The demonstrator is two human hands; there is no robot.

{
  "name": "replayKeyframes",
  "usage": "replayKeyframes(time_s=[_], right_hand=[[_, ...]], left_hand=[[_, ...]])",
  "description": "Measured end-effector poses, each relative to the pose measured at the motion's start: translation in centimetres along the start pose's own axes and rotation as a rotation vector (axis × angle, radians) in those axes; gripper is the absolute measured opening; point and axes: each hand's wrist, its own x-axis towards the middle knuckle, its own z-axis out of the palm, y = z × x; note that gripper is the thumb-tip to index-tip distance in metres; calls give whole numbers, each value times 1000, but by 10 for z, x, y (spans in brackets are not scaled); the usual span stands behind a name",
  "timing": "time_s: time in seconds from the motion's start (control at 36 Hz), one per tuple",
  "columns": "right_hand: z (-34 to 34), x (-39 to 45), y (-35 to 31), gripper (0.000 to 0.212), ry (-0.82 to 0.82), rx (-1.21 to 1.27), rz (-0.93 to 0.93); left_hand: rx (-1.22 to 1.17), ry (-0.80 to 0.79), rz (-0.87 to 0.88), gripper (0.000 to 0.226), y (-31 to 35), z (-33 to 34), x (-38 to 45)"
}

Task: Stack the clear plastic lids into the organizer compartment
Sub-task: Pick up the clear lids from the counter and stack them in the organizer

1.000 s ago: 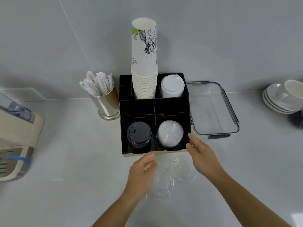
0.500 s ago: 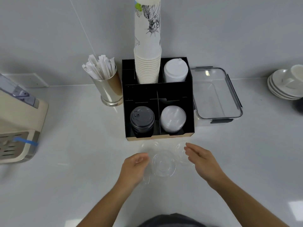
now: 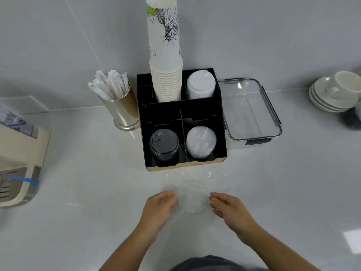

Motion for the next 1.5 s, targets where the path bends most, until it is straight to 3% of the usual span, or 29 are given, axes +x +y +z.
replayKeyframes(time_s=[0.06, 0.11, 0.31, 0.42, 0.53, 0.58, 0.67, 0.78, 0.89, 1.22, 1.33, 1.5], right_hand=[[2, 0, -4, 31, -13, -22, -21], [3, -1, -7, 14, -11, -3, -55], [3, 5, -7, 18, -24, 35, -96], [2, 5, -8, 18, -26, 49, -82], [2, -1, -14, 50, -33, 65, -48], [1, -3, -18, 55, -27, 67, -58], [-2, -5, -21, 52, -11, 49, -100], [-7, -9, -27, 28, 13, 18, -170], [-15, -12, -36, 40, 30, 5, -250], [-37, -15, -82, 35, 74, -44, -448], [-45, -9, -95, 13, 72, -53, -488], [-53, -2, -113, 24, 109, -78, -489]], left_hand=[[2, -13, 3, 11, 3, 0, 1], [4, -25, -2, 11, 6, 1, 2], [27, -35, -8, 32, 14, 3, -2], [22, -32, 2, 30, 14, 3, -6], [24, 3, 10, 21, 13, 3, -8], [22, 19, 21, 25, 13, 3, -10], [3, 46, 45, 25, 17, 4, -15], [-90, 55, 92, 12, 21, 5, -21], [-176, 67, 157, 14, 28, 5, -24], [-243, 54, 308, 16, 67, 7, -22], [-261, 71, 326, 15, 78, 10, -17], [-258, 47, 383, 19, 95, 20, -14]])
